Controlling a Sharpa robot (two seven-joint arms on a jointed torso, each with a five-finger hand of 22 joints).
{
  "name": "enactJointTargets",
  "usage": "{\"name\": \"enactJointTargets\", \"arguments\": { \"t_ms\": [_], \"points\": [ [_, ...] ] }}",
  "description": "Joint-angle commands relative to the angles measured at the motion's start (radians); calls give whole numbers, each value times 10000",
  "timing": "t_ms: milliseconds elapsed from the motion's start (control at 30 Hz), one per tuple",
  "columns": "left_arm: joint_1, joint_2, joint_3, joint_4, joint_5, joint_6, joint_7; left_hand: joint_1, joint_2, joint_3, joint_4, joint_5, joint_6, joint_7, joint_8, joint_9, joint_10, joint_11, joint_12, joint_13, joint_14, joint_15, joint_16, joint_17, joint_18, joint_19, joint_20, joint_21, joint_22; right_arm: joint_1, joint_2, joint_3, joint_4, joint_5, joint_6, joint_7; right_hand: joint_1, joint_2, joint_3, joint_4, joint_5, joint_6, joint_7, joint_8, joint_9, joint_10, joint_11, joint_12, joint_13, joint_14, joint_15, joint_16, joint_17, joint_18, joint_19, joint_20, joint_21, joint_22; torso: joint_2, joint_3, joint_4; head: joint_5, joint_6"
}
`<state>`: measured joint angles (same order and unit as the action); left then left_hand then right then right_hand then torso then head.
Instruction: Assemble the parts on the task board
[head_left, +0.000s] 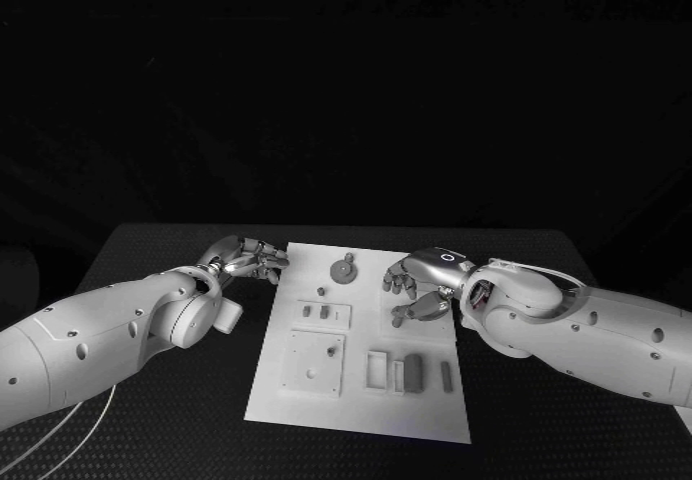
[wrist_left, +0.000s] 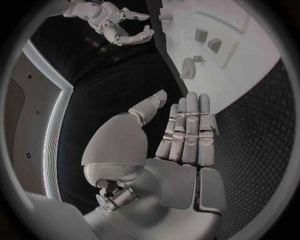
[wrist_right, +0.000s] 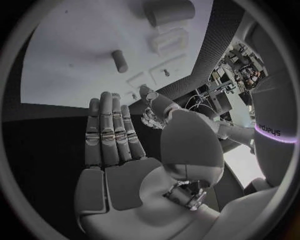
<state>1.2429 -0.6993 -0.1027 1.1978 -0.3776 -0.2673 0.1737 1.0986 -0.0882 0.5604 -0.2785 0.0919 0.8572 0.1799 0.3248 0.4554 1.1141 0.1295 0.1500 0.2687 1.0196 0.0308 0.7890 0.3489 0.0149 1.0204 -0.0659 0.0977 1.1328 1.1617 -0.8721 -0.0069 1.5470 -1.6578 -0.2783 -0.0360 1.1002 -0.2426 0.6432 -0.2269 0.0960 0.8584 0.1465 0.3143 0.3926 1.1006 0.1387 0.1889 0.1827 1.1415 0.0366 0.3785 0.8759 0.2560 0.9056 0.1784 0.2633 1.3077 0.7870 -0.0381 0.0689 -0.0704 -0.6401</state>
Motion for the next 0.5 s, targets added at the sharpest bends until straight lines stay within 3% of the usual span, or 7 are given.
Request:
{"name": "enactJointTargets", "arguments": {
  "t_ms": [33,167,267,500],
  "points": [
    [18,22,8,9,55,77,150,-62,-6,-63,-9,7,-45,0,70,-10,-55,-4,-19,-4,49,19,-50,15,-12,89,-3,-48,-11,-11,-41,-7,-43,-380,1143,-359,-37,-143,28,110,-9,-81,-33,-30,-18,-169,57,-96,-51,-61,69,6,25,43,-111,-15,65,253,1,4,-1,-13,16],
    [17,14,8,-2,55,83,151,-63,-5,-64,-9,7,-45,-1,72,-10,-54,-5,-17,-3,50,19,-52,18,-12,91,-3,-50,-11,-18,-48,-25,-115,-668,1454,-427,-112,-319,68,324,-12,-146,-127,-14,-39,-433,143,-248,-144,-137,128,-9,69,34,-208,-1,113,251,5,9,6,-28,-3],
    [16,25,8,-17,55,82,157,-64,-5,-66,-8,7,-45,-1,72,-11,-55,-5,-16,-3,50,19,-54,20,-12,92,-2,-51,-11,-53,-17,-102,-175,-834,1446,-439,-116,-335,77,361,-11,-159,-149,-12,-43,-463,147,-263,-158,-143,130,-8,77,36,-220,0,123,250,-1,8,15,-47,0],
    [15,63,8,-37,56,100,167,-66,0,-67,-6,8,-47,-1,73,-12,-57,-5,-14,-3,51,19,-59,26,-12,94,-2,-54,-10,-232,274,-191,-411,-986,1164,-395,162,-109,164,289,-15,-93,-99,79,-28,-410,111,-223,-174,-21,79,89,157,58,-130,-37,259,254,1,0,33,-56,-2]
  ]
}}
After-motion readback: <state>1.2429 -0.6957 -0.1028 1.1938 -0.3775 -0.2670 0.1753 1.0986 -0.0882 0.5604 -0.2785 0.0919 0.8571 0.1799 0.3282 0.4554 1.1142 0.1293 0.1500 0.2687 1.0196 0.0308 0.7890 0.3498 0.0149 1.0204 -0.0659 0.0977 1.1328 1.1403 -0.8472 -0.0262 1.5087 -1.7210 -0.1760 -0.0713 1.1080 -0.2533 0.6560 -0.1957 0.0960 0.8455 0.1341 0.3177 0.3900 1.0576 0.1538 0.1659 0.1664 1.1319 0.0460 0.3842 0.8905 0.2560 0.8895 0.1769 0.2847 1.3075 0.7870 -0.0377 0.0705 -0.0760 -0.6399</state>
